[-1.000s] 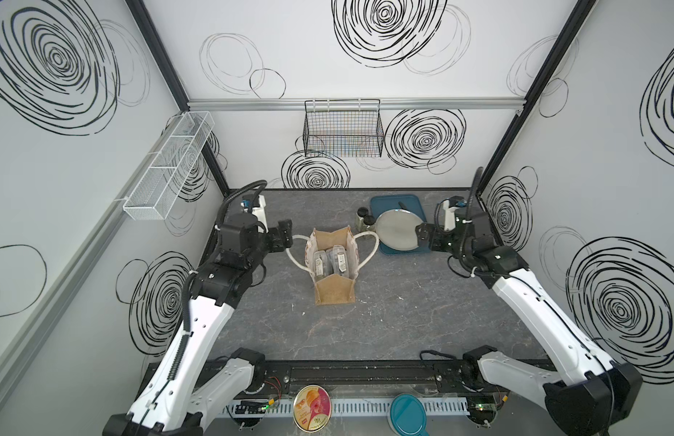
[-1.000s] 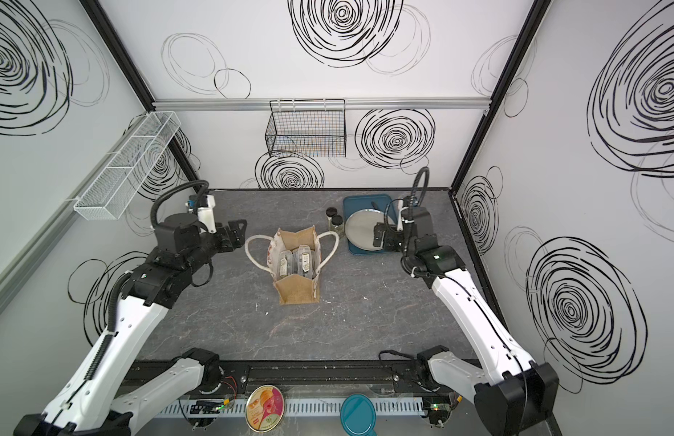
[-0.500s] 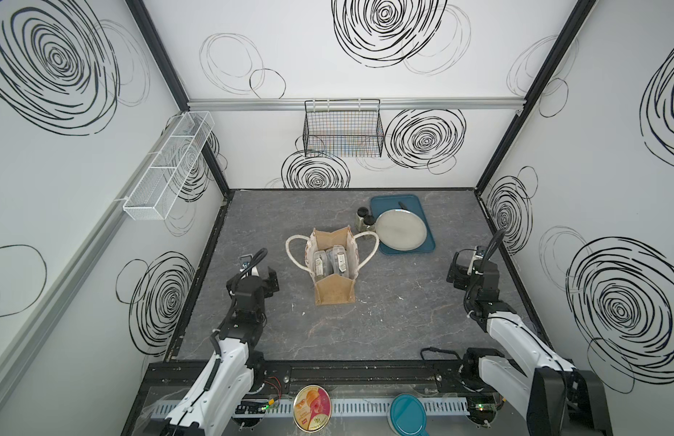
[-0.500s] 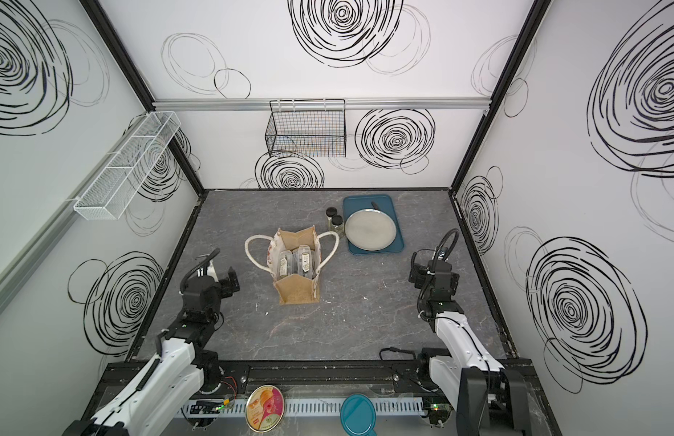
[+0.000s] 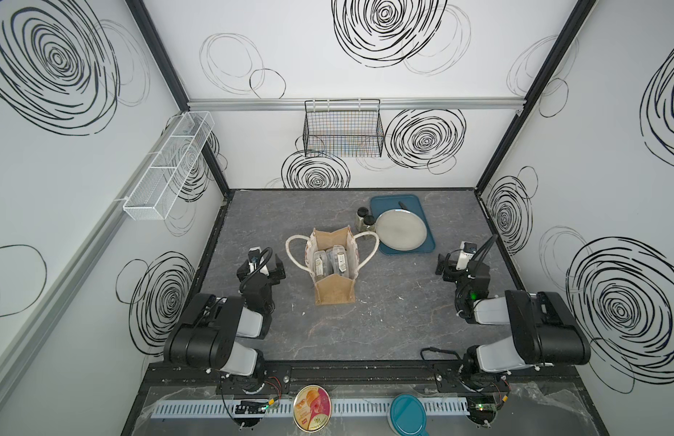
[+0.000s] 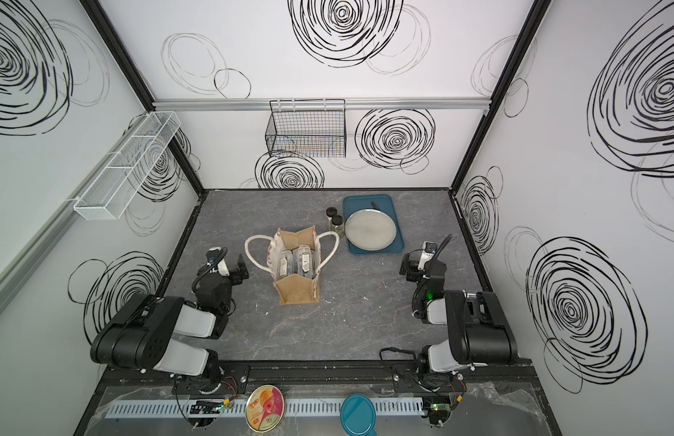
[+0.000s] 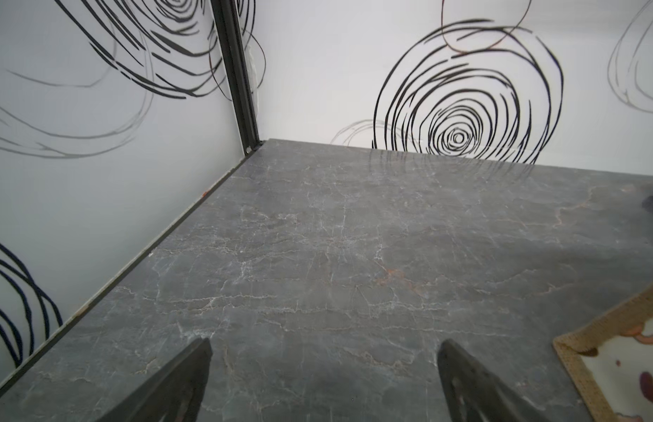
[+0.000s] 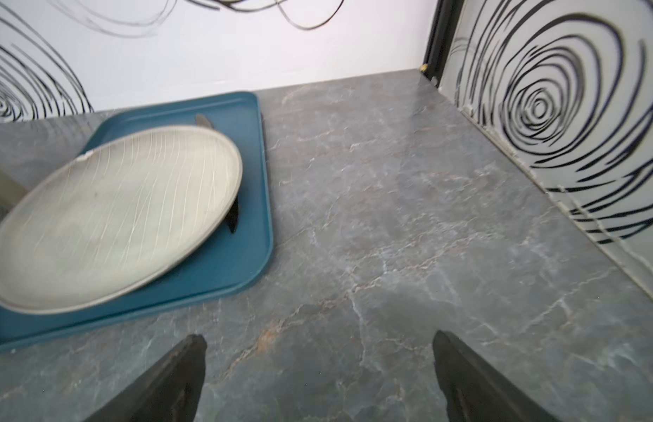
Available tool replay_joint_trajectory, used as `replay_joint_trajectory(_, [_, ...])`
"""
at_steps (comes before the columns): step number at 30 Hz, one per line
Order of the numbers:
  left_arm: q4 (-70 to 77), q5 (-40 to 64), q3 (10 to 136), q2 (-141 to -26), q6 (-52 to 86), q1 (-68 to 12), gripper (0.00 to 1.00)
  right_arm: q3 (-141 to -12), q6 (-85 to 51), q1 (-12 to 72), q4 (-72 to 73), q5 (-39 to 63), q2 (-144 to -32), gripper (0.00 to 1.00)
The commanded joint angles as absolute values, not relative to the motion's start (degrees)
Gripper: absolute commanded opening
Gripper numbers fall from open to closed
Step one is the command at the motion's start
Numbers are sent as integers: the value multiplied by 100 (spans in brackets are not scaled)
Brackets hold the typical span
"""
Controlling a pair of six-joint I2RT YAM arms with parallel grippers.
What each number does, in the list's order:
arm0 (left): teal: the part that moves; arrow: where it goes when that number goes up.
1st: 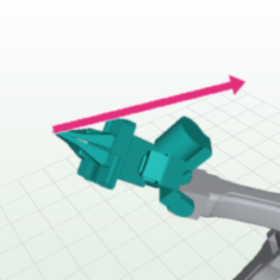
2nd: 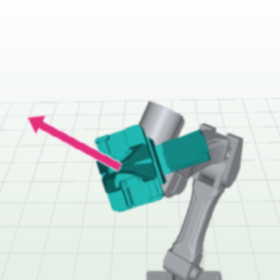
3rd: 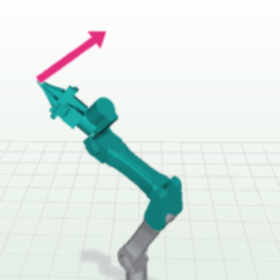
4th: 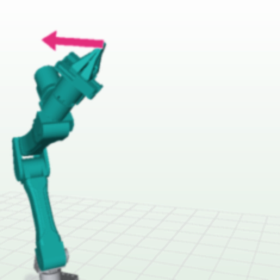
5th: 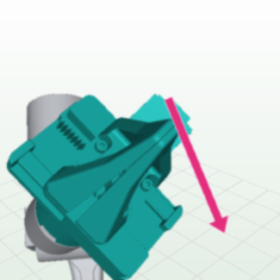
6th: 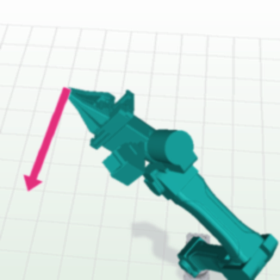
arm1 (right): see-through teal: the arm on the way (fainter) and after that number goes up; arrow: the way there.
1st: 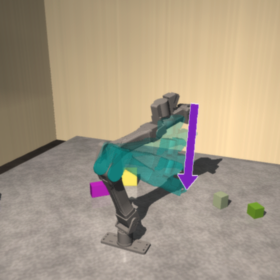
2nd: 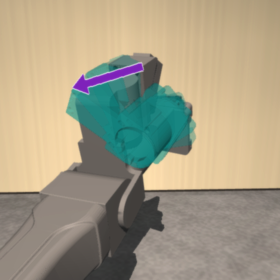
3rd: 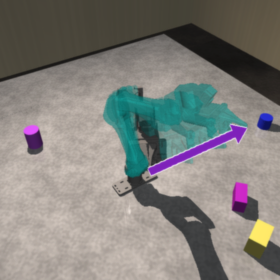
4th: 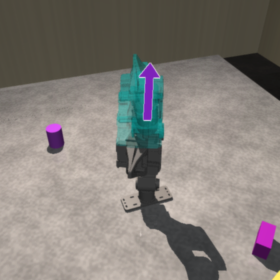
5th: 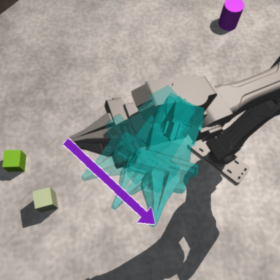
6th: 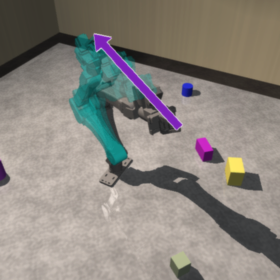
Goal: Put the compass set into the canvas bag
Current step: Reset both arms
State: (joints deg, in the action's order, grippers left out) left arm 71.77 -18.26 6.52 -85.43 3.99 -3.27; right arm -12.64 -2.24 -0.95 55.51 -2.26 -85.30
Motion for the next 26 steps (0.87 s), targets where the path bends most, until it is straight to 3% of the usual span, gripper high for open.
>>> replay_joint_trajectory(1, [8028,-1801,890,-8564,298,-325,99,-1707,-214,-89,5448,-155,-8306,100])
replay_joint_trajectory(26, [7778,-2327,1090,-8606,57,-642,99,-1858,-246,-97,5300,-211,-8426,100])
